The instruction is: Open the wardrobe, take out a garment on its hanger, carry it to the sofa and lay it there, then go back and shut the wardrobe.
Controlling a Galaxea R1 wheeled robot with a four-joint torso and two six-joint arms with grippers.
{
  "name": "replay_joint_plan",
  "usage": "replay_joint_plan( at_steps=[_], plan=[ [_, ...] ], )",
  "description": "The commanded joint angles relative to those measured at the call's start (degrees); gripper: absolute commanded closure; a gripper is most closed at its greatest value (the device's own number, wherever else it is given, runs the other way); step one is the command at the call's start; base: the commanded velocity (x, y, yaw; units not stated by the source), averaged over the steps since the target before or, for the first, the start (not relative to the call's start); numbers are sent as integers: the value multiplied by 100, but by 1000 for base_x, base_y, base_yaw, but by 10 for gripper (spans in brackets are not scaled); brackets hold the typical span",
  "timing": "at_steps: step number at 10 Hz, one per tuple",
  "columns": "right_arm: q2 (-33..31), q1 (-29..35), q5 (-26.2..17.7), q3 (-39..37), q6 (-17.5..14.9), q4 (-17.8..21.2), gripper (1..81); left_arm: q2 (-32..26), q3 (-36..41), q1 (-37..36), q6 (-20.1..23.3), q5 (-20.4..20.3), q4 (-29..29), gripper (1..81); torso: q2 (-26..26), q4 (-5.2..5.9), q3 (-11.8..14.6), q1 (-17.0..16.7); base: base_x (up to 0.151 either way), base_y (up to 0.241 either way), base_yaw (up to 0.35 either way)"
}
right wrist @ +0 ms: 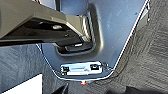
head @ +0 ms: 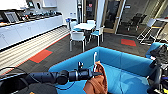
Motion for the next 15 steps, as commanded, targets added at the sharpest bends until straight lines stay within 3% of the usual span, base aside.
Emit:
replay_joint_plan(
  at_steps=[1,2,4,6,7,9,12,13,14,15],
  plan=[
    [-10,24,-285,4,-9,-76,10,38,-3,-1110,23,-504,82,811,0,413,0,0,0,0,0],
    [-10,41,-285,4,-9,-76,10,38,-20,-1127,23,-504,74,811,0,48,2,0,0,0,0],
    [8,68,-294,4,-9,-76,10,205,-170,-1258,14,-504,56,811,2,258,2,2,0,0,0],
    [8,77,-302,4,-9,-76,10,486,-451,-1443,14,-442,56,811,2,295,2,2,0,0,0],
    [8,77,-302,4,-9,-67,10,573,-556,-1539,5,-442,47,811,2,-210,2,2,0,0,0],
    [8,95,-302,4,0,-67,10,723,-794,-1734,-57,-434,3,811,2,-307,2,2,0,0,0],
    [34,130,-302,4,-9,-76,10,1145,-1347,-1979,-285,-425,3,811,2,-764,0,2,0,0,0],
    [43,147,-303,4,-9,-76,10,1295,-1567,-2128,-373,-425,3,811,2,-465,0,2,0,0,0],
    [52,165,-311,4,-9,-76,10,1426,-1752,-2322,-496,-425,3,811,2,-603,0,2,0,0,0],
    [60,174,-311,4,-9,-76,10,1636,-1996,-2497,-653,-399,12,811,2,-666,-2,2,0,0,0]
  ],
)
